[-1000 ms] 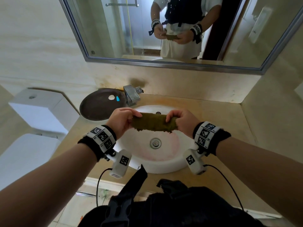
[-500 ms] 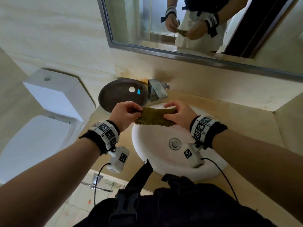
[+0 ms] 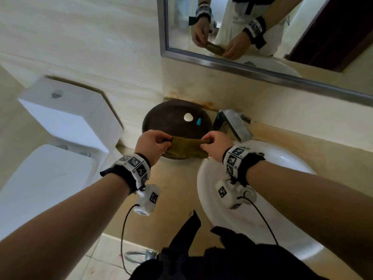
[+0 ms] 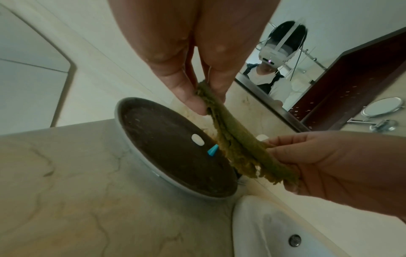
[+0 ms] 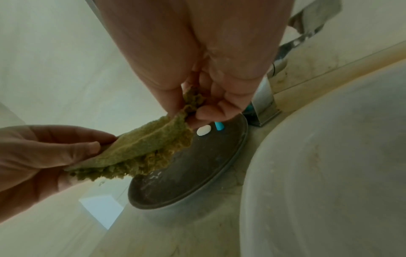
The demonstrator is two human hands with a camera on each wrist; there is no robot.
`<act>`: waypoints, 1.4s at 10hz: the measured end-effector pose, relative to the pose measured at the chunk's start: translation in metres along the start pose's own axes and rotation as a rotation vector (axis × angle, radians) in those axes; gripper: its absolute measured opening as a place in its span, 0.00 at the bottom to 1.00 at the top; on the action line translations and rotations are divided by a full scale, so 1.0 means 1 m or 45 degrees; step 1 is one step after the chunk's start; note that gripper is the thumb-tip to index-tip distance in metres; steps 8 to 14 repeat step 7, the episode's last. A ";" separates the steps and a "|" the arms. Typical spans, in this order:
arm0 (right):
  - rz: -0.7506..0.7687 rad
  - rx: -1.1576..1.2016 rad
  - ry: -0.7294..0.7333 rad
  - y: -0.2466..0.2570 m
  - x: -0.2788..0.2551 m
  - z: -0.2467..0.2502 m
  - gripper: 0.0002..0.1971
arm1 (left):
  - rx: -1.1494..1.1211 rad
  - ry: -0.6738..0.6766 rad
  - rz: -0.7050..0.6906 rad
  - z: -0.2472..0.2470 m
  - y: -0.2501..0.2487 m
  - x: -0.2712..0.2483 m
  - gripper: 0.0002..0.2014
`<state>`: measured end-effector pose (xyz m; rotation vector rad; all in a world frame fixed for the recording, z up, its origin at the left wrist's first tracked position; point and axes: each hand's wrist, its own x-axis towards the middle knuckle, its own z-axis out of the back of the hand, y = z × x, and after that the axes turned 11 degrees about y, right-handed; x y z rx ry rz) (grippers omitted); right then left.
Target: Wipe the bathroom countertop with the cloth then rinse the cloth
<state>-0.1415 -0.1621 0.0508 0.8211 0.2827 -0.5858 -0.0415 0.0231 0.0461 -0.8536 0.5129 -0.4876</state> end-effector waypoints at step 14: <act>-0.081 -0.658 0.372 0.024 0.009 -0.024 0.21 | 1.232 0.649 -0.035 -0.028 0.030 0.057 0.21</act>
